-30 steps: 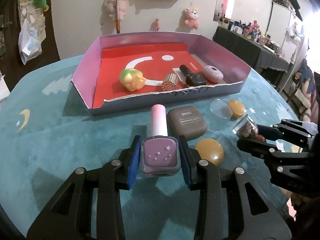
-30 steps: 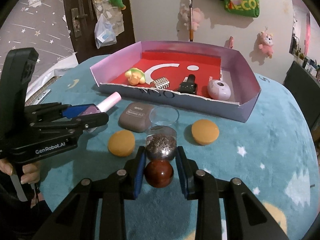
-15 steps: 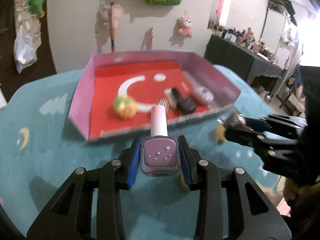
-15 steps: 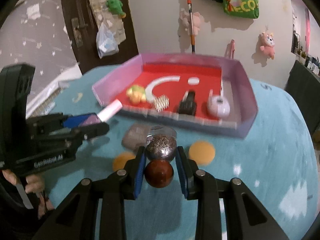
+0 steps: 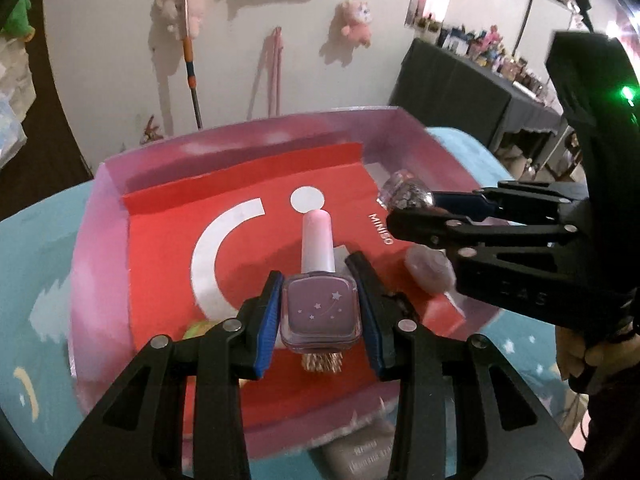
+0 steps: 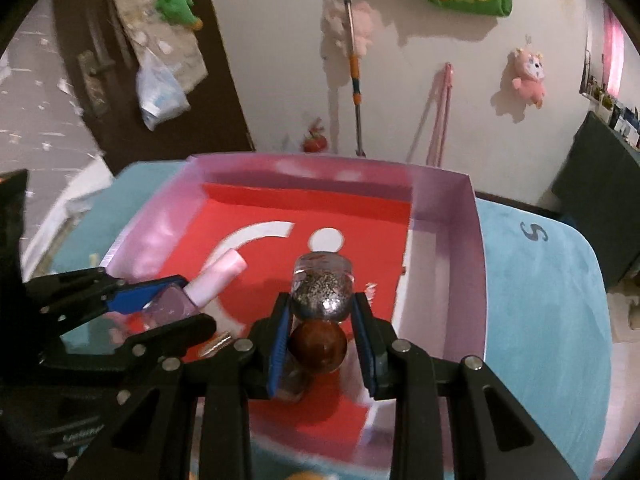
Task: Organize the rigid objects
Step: 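Carry both into the pink box and open both tools to release them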
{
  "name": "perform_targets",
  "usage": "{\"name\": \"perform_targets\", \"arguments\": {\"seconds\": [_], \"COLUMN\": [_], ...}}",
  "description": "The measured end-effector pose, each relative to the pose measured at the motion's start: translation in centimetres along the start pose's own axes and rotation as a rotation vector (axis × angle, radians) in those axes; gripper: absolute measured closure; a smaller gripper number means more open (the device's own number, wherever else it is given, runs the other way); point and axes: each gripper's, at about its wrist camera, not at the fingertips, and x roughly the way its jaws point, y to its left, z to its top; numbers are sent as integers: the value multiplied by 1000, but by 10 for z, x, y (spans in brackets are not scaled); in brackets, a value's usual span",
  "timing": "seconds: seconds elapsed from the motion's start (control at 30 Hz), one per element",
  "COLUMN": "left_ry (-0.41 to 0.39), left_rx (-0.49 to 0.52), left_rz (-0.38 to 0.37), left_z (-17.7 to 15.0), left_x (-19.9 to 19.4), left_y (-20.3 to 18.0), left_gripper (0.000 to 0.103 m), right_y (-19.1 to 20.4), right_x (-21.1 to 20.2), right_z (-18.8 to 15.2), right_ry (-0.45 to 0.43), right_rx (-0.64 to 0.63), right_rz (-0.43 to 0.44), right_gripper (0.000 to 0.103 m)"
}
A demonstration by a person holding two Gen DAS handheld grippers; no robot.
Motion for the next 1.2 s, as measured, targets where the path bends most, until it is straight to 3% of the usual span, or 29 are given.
{"name": "perform_targets", "arguments": {"seconds": [0.2,0.47,1.1,1.2], "left_ry": [72,113,121,120], "left_rx": [-8,-17,-18,-17], "left_rz": [40,56,55,53], "left_z": [6,7,3,5], "left_x": [34,53,58,57], "left_y": [5,6,7,7], "left_gripper": [69,69,69,62], "right_y": [-9,-7,-17,-18], "right_x": [36,60,67,67], "right_z": [15,14,17,17], "right_ry": [89,166,190,192], "right_rx": [17,-23,-6,-7], "right_rz": [-37,-111,-81,-77], "right_gripper": [71,71,70,68]}}
